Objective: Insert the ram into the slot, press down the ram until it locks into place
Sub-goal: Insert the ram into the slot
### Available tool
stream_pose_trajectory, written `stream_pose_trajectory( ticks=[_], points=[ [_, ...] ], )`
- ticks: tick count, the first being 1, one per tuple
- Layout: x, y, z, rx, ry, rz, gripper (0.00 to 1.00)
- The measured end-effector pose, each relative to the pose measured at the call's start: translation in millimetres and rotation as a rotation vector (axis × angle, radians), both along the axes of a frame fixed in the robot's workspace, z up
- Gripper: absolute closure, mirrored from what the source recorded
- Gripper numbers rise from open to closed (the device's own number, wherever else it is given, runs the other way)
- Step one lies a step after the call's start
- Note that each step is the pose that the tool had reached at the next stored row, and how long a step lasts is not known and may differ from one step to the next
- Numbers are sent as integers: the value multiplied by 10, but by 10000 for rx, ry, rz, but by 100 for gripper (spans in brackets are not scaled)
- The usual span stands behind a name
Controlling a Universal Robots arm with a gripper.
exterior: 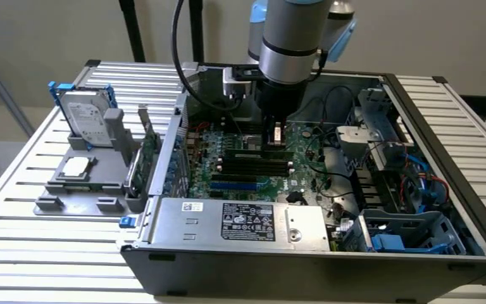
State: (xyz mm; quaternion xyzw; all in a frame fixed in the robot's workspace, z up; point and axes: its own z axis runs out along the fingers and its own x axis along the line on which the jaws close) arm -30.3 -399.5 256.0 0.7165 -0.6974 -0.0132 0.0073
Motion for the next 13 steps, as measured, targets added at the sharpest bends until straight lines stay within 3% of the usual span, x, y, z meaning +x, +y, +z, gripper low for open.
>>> stream_pose_trajectory(
  ticks=[4, 13],
  points=[
    [-11, 0, -57, -117, -6, 0, 87],
    [-36, 12, -80, -130, -35, -64, 87]
  ],
)
